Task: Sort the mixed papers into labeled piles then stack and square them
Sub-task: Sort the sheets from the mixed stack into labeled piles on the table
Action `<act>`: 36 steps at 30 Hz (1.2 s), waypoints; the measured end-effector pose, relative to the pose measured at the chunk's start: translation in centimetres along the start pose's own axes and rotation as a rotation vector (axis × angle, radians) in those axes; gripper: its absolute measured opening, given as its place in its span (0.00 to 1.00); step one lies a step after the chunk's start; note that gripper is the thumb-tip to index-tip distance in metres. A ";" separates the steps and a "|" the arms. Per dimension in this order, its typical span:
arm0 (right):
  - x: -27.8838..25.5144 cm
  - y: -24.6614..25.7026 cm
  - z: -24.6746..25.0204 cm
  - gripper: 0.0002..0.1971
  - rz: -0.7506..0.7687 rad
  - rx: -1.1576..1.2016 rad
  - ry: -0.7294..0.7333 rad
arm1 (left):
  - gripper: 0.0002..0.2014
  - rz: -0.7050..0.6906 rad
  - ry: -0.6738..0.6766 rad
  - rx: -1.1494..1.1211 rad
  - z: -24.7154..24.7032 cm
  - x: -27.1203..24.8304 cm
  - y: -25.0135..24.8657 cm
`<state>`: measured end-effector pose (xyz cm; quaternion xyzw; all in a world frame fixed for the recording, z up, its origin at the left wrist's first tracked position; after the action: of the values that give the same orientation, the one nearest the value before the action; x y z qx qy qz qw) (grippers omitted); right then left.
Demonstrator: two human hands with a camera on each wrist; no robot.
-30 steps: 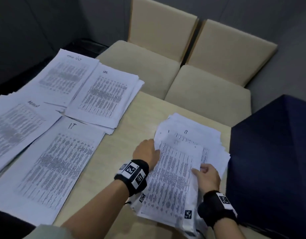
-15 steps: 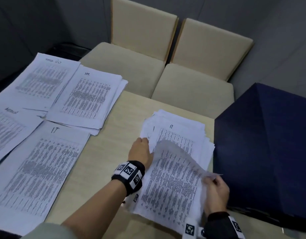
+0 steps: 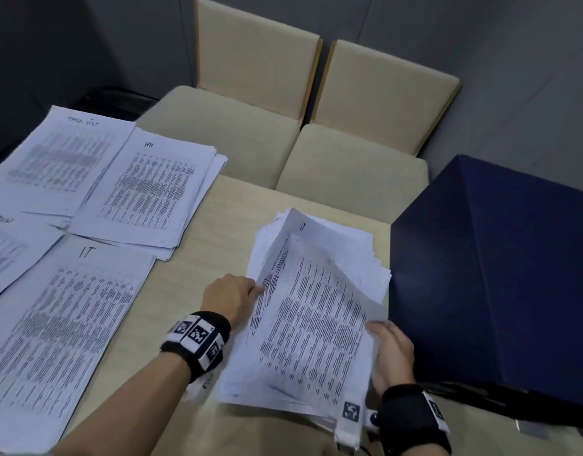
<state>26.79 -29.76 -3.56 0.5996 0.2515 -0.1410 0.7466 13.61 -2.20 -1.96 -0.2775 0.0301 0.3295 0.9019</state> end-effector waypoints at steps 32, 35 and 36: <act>0.5 0.6 -3.0 0.10 0.034 0.158 0.252 | 0.15 0.191 0.019 -0.101 0.7 0.9 3.7; 0.7 0.4 -3.2 0.07 0.007 0.152 0.243 | 0.15 0.158 -0.002 0.129 2.2 0.2 3.5; 0.7 0.6 -3.5 0.07 0.026 0.131 0.250 | 0.14 0.117 -0.040 0.166 2.7 0.0 3.3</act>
<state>26.96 -26.20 -3.98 0.6632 0.3251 -0.0715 0.6703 11.26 1.23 -1.26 -0.1929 0.0557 0.3834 0.9015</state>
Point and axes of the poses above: each hand's wrist, its own x-axis towards the middle knuckle, its own z-axis out of the back of the hand, y = z × x, the point moved 4 cm from there along x, towards the middle knuckle, and after that the axes turned 11 degrees about -x, right-handed, at the moved point
